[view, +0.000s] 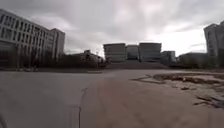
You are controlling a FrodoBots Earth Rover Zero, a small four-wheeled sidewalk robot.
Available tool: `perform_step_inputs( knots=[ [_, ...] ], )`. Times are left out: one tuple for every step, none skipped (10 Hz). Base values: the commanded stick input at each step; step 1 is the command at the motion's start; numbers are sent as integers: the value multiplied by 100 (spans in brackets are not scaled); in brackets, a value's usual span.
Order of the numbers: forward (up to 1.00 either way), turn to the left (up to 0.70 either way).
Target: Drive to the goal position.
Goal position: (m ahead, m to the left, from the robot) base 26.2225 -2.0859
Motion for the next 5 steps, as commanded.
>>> perform_step_inputs(
  knots=[
    [100,-29],
    [100,-35],
    [100,-39],
    [100,-35],
    [100,13]
  ],
)
